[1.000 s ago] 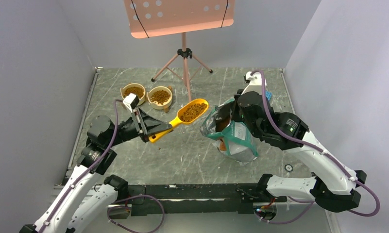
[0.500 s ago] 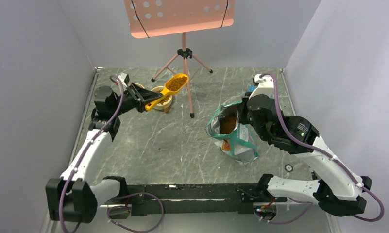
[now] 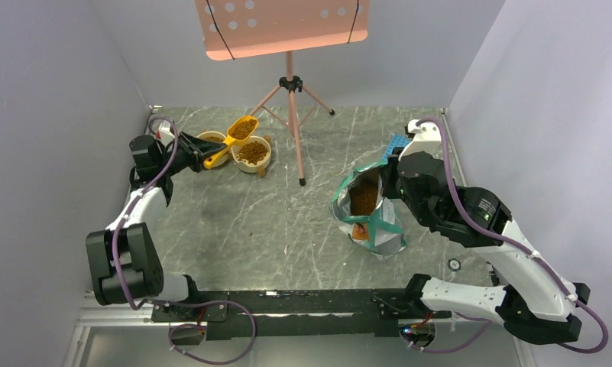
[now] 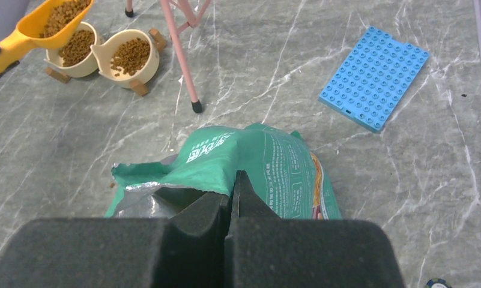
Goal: Serve the pet food
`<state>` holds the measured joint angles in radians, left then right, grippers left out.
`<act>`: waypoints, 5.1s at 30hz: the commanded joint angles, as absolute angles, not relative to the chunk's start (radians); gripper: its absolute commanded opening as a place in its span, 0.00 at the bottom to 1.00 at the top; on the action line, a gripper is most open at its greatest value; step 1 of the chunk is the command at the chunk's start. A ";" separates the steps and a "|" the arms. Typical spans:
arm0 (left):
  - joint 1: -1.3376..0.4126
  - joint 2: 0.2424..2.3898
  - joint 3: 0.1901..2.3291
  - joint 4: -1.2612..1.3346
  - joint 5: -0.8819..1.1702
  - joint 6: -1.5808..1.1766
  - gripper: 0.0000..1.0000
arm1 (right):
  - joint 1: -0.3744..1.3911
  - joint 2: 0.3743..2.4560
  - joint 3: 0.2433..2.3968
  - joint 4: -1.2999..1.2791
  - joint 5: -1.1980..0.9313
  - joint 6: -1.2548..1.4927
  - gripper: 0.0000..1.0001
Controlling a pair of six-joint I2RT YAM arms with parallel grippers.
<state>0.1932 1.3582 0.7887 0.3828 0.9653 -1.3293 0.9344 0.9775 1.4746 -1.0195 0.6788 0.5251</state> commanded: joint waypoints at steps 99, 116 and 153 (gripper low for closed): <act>-0.833 1.231 1.844 -1.322 0.210 -1.014 0.00 | 0.975 1.259 1.602 -0.758 0.335 0.215 0.00; -0.820 1.615 1.446 -0.843 0.493 -1.290 0.00 | 1.056 1.171 1.528 -0.658 0.320 0.247 0.00; -0.642 1.166 0.645 0.455 0.907 -1.317 0.00 | 0.815 1.001 1.439 -0.686 0.236 0.296 0.00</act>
